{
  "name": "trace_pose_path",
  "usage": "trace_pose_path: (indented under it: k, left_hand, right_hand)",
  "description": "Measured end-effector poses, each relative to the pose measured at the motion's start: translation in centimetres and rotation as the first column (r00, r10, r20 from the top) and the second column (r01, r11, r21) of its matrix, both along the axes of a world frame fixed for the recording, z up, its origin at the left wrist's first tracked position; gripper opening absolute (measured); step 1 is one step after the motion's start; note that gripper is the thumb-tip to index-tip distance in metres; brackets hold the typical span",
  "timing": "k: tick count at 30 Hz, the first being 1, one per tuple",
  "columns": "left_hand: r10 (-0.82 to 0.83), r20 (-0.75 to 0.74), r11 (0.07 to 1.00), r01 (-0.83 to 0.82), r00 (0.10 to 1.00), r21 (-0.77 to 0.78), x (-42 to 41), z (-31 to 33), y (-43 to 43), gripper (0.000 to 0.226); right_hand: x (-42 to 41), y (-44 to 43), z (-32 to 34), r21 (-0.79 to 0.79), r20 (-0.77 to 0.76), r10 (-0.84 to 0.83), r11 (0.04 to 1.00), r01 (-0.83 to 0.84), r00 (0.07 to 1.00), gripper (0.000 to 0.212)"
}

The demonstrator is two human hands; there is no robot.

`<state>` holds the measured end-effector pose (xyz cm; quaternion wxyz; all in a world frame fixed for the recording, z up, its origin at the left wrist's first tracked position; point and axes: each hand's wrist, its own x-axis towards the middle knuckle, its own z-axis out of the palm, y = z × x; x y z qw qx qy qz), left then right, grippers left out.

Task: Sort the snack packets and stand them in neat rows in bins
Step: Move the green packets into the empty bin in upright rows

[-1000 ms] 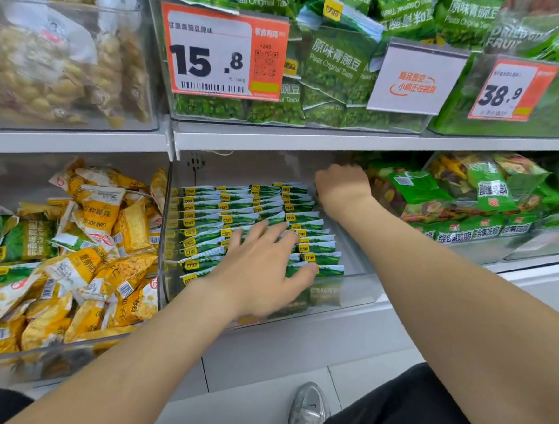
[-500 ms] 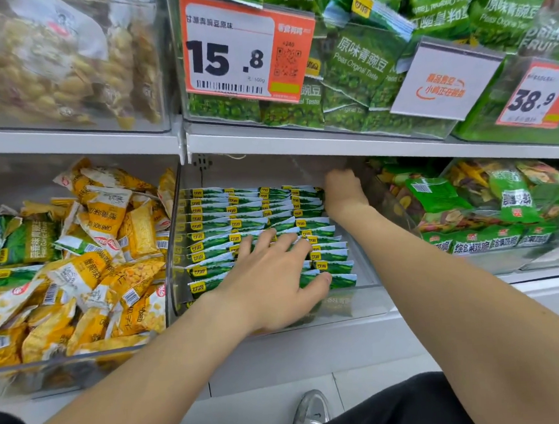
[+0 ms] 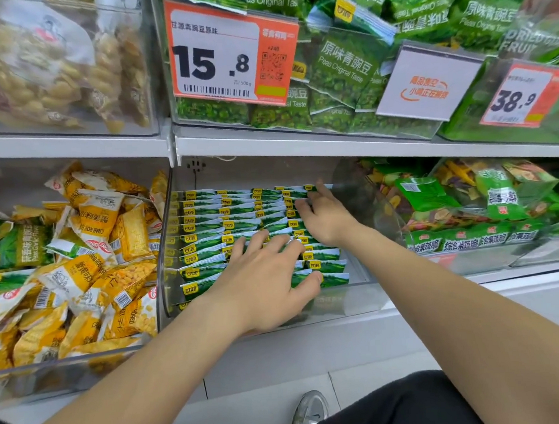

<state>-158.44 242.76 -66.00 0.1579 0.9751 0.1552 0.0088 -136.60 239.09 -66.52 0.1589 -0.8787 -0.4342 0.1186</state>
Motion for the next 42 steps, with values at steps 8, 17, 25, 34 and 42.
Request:
trace_pose_path:
  k: [8,17,25,34,42]
  left_hand:
    - [0.037,0.173,0.996,-0.05,0.984,0.067,-0.6,0.4,-0.1,0.064]
    - [0.308,0.537,0.907,-0.412,0.785,0.082,-7.0,6.7,1.4,0.017]
    - [0.611,0.055,0.791,-0.607,0.79,-0.073,-15.6,8.7,10.1,0.02]
    - [0.754,-0.111,0.656,-0.75,0.648,0.08,-20.9,6.1,19.6,0.051]
    - [0.703,-0.012,0.71,-0.702,0.712,-0.054,-22.7,3.8,23.6,0.037]
  right_hand:
    - [-1.3,0.0,0.5,0.036,0.116,-0.046,0.998,0.042,0.992,0.038]
    - [-14.2,0.6,7.2,0.41,0.142,0.104,0.899,-0.155,0.984,0.032]
    - [-24.6,3.4,8.3,0.503,0.107,0.287,0.81,-0.301,0.952,0.023]
    - [-29.9,12.0,6.6,0.3,0.089,0.413,0.857,-0.42,0.906,0.036]
    - [-31.4,17.8,4.7,0.107,-0.01,0.456,0.885,-0.452,0.89,0.051]
